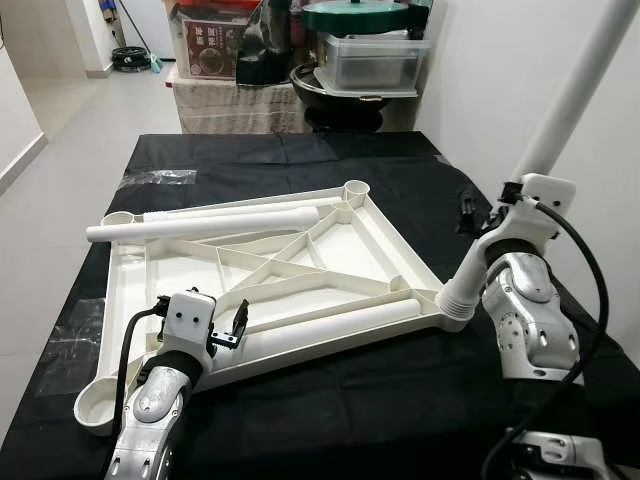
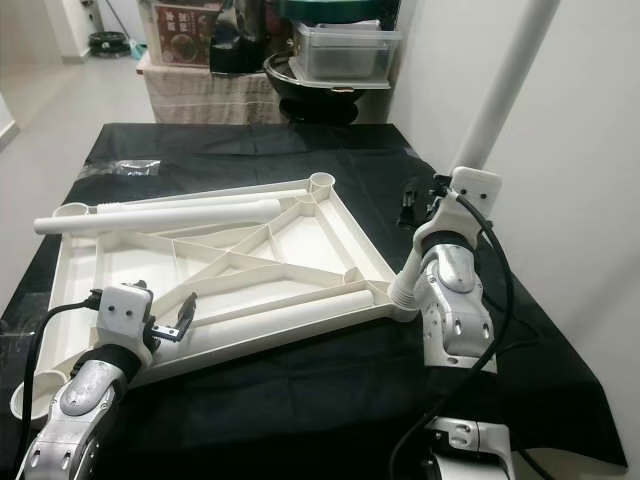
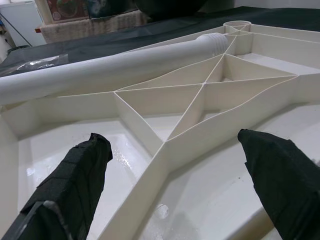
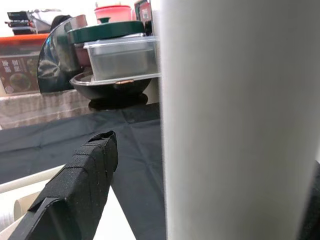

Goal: Building children table

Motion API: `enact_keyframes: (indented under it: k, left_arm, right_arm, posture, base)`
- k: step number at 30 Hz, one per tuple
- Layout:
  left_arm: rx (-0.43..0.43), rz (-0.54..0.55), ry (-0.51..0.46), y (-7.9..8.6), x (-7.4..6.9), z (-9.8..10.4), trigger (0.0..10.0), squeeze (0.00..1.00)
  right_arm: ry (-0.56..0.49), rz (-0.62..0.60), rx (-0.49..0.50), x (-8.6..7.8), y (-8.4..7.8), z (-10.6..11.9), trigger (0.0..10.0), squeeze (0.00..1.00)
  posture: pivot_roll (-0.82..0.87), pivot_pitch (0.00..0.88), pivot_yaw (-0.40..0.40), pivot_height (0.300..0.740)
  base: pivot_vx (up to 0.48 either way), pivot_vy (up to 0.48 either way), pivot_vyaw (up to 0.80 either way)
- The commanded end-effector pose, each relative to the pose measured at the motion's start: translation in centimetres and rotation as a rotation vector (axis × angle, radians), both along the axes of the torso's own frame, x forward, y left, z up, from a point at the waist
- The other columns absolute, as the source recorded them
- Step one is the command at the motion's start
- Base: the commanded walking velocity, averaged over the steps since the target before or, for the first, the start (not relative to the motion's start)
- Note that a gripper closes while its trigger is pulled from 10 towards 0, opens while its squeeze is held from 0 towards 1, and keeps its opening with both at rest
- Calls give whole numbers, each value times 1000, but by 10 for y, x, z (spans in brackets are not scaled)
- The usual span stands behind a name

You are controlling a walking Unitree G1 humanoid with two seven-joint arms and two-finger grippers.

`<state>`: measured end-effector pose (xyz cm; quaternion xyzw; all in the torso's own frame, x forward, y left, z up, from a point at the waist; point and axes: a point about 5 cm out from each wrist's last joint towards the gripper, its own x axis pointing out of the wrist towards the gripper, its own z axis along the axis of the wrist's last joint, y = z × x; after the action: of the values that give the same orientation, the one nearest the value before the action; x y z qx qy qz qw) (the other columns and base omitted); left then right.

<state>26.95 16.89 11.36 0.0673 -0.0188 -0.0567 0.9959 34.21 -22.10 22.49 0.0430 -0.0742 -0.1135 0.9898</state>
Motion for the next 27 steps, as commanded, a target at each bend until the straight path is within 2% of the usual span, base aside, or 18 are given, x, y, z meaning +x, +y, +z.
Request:
enact_keyframes:
  k: [1, 10, 13, 14, 19, 23, 27]
  left_arm:
    - [10, -3, 41, 1, -2, -9, 10000, 0]
    - [17, -5, 43, 2, -2, -9, 10000, 0]
    - [17, -6, 44, 3, -2, -9, 10000, 0]
    - [18, -9, 43, 2, -2, -9, 10000, 0]
    - [17, -13, 44, 1, -1, -9, 10000, 0]
    - [17, -20, 46, 0, -1, -10, 10000, 0]
    - [17, -30, 46, -1, 1, -9, 10000, 0]
  right_arm:
    - [17, 2, 13, 1, -4, 0, 10000, 0]
    - [48, 3, 29, 1, -15, 1, 10000, 0]
    - [53, 0, 21, 1, -22, 2, 10000, 0]
    - [54, -5, 12, 0, -28, 4, 10000, 0]
    - [51, 5, 17, -2, -32, 6, 10000, 0]
    - [25, 110, 43, -6, -28, 14, 10000, 0]
    - [30, 197, 5, -7, -29, 19, 10000, 0]
  posture:
    - [24, 0, -53, 740]
    - [23, 0, -47, 740]
    - [16, 0, -41, 740]
    - [11, 0, -36, 740]
    - [4, 0, -30, 740]
    - [-7, 0, -21, 740]
    - [-11, 0, -17, 740]
  base:
    - [0, 0, 0]
    - [0, 0, 0]
    - [0, 0, 0]
    - [0, 0, 0]
    - [0, 0, 0]
    - [0, 0, 0]
    - [0, 0, 0]
